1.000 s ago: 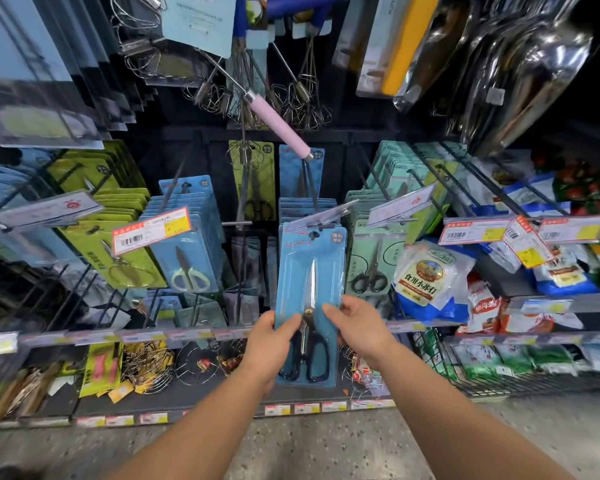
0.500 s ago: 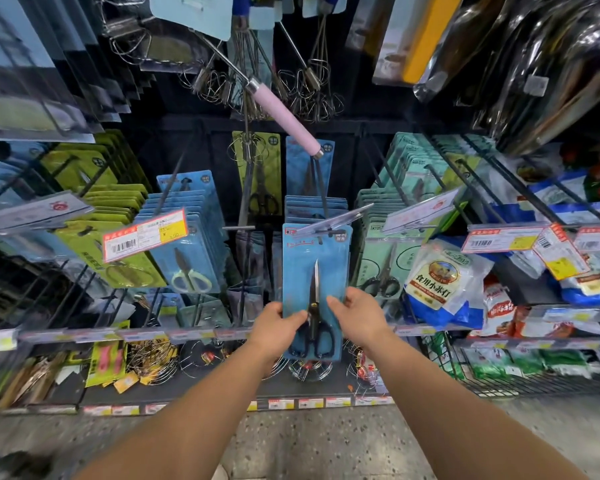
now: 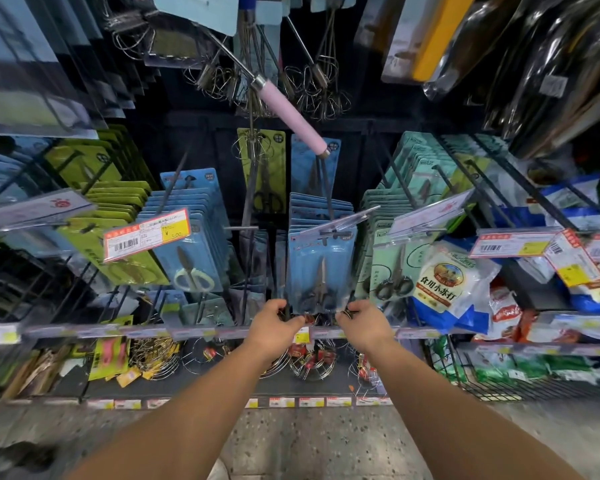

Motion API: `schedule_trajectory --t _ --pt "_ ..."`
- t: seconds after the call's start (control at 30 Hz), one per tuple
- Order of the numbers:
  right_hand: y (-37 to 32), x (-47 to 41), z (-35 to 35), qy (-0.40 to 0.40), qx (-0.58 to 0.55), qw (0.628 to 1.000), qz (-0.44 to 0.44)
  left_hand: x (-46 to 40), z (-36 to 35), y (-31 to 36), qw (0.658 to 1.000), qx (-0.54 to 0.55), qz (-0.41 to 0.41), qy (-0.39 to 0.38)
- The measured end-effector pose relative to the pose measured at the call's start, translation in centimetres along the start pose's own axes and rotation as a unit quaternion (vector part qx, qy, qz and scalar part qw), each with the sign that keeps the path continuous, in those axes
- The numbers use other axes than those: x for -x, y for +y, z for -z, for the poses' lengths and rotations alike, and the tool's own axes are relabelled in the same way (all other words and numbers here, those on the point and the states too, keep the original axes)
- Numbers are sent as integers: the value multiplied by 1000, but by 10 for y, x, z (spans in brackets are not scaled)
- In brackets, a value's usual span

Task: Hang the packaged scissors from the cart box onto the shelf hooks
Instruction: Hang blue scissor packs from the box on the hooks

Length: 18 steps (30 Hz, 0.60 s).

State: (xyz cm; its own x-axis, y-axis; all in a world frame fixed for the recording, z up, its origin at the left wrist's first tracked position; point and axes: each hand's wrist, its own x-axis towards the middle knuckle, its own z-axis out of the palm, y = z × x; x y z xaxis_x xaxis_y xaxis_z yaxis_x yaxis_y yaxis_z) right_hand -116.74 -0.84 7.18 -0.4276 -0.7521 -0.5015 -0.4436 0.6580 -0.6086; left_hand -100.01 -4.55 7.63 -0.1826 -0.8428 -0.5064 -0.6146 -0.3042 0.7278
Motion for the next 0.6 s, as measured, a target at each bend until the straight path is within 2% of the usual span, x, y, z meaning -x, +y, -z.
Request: schedule_trajectory --t 0.13,0.3,0.47,0.6 --pt "-6 10 -4 -43 20 998 32 8 5 -4 996 -84 -15 23" --pt "-25 21 -21 -82 132 981 119 22 23 -16 964 -258 -29 66" --pt "-51 38 -66 -113 214 950 197 45 57 -43 942 -320 0 106" --pt "-80 61 -107 -135 298 906 269 67 91 -74 935 -326 38 131"
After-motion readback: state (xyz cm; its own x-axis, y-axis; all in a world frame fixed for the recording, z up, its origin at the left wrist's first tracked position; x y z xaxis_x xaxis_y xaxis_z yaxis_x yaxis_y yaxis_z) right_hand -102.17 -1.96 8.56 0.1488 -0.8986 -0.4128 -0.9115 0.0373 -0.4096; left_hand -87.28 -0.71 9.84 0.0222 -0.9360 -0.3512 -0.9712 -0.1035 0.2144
